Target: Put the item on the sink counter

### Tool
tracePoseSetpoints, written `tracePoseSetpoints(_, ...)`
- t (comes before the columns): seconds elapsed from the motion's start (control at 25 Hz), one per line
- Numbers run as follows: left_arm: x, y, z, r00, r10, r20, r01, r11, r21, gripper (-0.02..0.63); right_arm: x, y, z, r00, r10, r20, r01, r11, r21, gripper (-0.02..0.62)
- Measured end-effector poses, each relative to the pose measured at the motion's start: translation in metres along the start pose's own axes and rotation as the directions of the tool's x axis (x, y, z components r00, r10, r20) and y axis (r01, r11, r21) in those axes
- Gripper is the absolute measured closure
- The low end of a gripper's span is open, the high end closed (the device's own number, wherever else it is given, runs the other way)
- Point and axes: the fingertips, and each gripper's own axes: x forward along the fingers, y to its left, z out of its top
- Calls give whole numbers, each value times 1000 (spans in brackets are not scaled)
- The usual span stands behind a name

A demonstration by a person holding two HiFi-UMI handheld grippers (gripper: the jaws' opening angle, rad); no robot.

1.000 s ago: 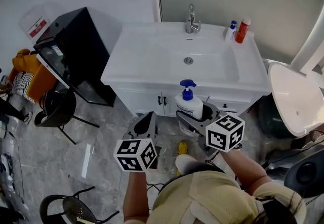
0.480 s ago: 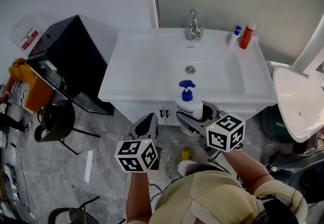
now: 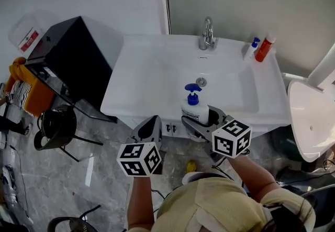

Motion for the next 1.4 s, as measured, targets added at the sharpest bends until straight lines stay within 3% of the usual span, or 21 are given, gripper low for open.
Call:
tracePoseSetpoints(0.68,68,41,34,1000,26,2,-26,1000,7,568,51,-61,24,999,-34,3,34,999,19,316)
tracePoseSetpoints(1.4,146,140,82,992,-88,-91,93,995,45,568,150,-112,66,974,-221,51,215,972,93,316)
